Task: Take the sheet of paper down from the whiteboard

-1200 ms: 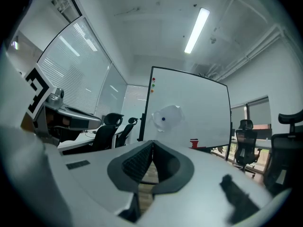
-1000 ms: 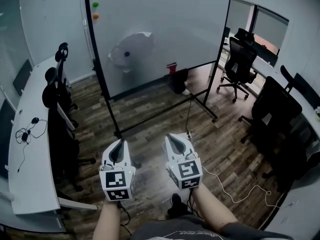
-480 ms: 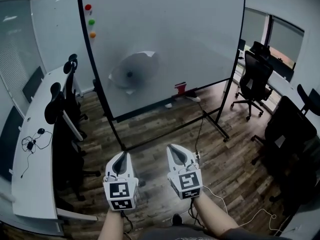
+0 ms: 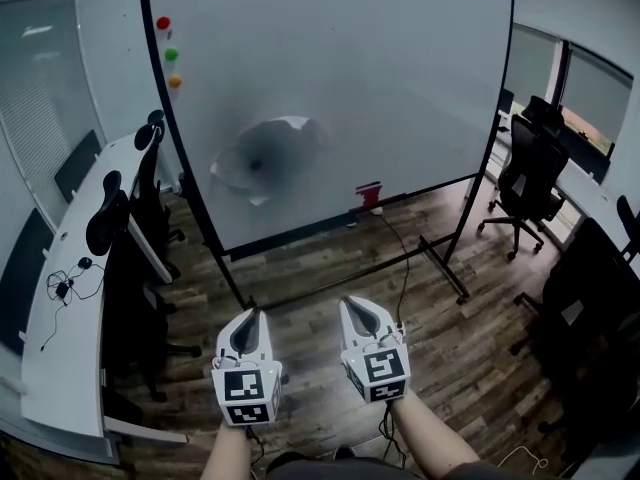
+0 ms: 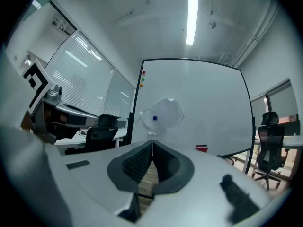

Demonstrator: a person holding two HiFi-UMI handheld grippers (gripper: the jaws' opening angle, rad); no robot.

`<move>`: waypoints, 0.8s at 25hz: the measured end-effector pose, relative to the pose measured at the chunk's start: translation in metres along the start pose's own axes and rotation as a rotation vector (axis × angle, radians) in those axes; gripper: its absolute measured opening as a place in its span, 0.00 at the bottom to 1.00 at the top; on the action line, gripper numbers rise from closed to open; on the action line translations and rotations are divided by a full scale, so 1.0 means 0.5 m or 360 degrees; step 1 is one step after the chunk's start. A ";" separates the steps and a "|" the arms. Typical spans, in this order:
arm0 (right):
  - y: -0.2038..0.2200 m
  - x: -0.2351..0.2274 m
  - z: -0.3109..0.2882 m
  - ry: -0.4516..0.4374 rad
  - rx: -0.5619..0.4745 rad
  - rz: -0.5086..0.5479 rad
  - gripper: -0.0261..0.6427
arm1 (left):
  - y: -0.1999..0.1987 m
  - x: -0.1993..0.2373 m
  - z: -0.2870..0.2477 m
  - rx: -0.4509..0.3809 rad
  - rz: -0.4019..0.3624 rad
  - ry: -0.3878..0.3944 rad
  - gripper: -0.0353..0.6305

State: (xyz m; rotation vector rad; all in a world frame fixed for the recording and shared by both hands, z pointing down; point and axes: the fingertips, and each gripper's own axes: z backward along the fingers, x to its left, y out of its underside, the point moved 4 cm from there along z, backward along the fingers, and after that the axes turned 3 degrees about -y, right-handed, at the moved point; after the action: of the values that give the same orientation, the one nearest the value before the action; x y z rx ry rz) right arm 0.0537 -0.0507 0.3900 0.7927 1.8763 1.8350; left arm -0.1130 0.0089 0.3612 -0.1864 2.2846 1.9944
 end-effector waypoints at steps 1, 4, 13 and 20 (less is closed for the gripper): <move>0.001 -0.008 -0.006 0.0005 0.0000 -0.0013 0.07 | -0.001 0.000 -0.009 0.0006 -0.0003 0.0002 0.07; 0.009 -0.026 -0.034 0.0021 0.0016 -0.0038 0.07 | -0.006 0.005 -0.042 0.0014 -0.0008 0.0014 0.07; -0.008 -0.059 -0.141 0.0045 -0.0073 -0.0048 0.07 | -0.008 0.048 -0.181 0.0005 -0.0022 0.0097 0.07; -0.010 -0.080 -0.284 0.0091 -0.0044 -0.0033 0.07 | -0.014 0.124 -0.307 -0.0007 -0.0024 0.0153 0.07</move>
State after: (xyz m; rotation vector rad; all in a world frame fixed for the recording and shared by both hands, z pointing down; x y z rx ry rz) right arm -0.0073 -0.1851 0.3896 0.7161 1.8826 1.8854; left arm -0.1725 -0.1457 0.3655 -0.3052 2.3286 2.0255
